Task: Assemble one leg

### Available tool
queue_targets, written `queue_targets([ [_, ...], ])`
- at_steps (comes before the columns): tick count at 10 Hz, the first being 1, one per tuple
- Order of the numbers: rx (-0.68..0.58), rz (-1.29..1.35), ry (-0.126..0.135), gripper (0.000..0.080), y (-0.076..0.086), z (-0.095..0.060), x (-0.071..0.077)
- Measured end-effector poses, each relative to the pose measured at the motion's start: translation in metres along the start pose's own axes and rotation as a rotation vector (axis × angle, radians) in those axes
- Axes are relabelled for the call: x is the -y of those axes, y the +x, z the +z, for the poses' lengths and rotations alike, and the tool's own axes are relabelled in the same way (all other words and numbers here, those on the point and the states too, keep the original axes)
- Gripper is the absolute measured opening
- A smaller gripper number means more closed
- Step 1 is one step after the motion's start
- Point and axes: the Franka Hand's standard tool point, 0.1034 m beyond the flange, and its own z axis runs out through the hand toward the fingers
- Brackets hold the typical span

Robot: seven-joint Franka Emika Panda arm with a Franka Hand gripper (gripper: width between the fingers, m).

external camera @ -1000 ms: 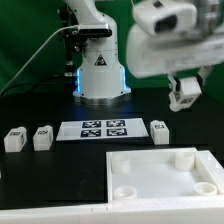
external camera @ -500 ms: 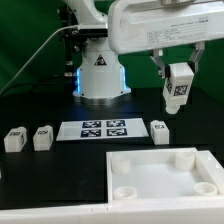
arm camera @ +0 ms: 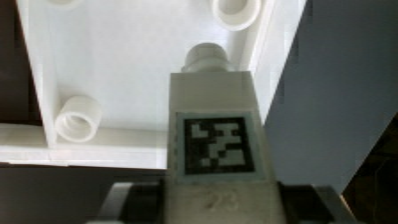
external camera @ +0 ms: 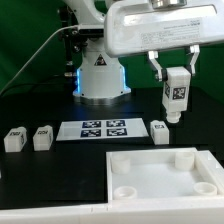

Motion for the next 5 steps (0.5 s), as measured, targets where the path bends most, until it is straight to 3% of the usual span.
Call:
queue_targets([
  [1, -0.002, 0.000, 0.001, 0.0294, 0.002, 0.001, 0.001],
  [5, -0.106, 0.008, 0.017, 0.0294, 0.047, 0.021, 0.009],
])
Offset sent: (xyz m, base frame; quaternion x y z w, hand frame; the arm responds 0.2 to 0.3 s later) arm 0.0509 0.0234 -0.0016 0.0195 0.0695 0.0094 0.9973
